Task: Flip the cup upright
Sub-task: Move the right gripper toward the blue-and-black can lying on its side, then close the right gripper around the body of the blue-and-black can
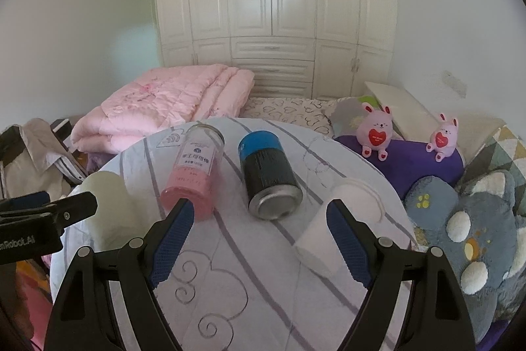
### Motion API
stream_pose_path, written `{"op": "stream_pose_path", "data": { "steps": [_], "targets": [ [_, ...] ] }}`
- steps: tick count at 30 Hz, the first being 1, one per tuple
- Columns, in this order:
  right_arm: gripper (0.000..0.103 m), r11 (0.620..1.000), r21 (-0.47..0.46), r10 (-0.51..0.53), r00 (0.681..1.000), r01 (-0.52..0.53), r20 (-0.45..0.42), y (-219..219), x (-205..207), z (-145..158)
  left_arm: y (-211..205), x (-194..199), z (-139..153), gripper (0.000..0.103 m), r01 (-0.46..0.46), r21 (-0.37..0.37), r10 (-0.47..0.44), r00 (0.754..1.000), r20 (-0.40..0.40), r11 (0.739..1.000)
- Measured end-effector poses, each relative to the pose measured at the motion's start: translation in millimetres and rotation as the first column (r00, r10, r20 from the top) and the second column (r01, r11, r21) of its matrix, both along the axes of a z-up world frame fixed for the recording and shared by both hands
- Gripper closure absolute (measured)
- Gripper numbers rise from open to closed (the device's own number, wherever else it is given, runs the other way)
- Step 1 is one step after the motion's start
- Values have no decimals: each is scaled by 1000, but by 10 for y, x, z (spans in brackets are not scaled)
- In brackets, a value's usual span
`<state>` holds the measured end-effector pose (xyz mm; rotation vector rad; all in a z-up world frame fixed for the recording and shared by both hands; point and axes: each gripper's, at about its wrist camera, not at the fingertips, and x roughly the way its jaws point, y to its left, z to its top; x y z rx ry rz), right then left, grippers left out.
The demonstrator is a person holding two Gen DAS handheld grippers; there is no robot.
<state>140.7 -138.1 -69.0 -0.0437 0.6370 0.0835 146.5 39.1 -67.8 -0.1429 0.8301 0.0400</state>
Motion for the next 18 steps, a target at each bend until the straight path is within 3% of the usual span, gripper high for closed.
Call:
{"op": "stream_pose_path", "data": {
  "steps": [6,12,18],
  "targets": [
    [19,999,-53,10,1000,-10,-5,67,438,43,-31,323,76,0,0,27,-1,1000,25,1000],
    [19,999,-49,12,985,-21,-169,82,1018,-167,-23,608,-53,0,2,35,-2,1000,-20,999],
    [19,998,-61,6,958,-25,-286,95,1343,-483,-44,790,-221,0,16,24,-14,998,-58,1000]
  ]
}}
